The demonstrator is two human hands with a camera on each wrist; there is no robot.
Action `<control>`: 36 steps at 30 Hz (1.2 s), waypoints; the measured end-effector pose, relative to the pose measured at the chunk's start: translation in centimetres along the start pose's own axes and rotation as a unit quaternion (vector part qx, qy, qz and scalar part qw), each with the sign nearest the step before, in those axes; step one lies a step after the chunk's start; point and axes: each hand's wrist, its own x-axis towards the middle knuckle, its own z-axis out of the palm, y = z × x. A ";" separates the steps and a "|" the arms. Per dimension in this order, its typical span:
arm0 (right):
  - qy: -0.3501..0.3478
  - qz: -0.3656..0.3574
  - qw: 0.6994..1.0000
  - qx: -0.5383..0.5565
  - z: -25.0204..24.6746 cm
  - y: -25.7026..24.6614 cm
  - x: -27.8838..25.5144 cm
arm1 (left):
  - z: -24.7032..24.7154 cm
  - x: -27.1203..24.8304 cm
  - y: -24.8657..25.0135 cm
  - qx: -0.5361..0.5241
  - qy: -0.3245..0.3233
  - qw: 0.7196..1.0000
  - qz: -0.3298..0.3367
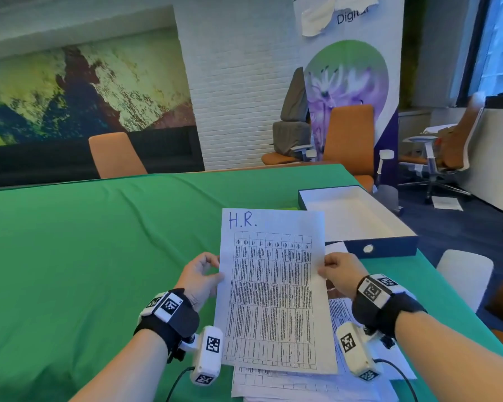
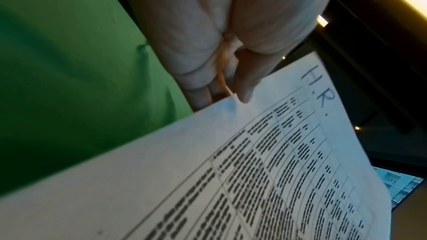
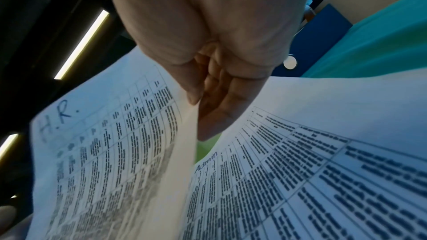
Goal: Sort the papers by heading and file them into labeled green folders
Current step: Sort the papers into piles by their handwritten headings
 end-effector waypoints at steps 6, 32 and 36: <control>-0.021 -0.032 0.999 -0.007 0.8 -0.6 0.2 | 0.9 -0.8 0.3 0.001 -0.026 1.000 0.016; 0.040 0.128 0.872 -0.471 -2.2 4.7 1.9 | -3.0 0.8 -2.7 0.147 0.195 0.968 -0.061; 0.054 0.135 0.891 -0.429 -2.9 5.1 2.2 | -2.9 0.9 -2.7 0.152 0.192 0.967 -0.073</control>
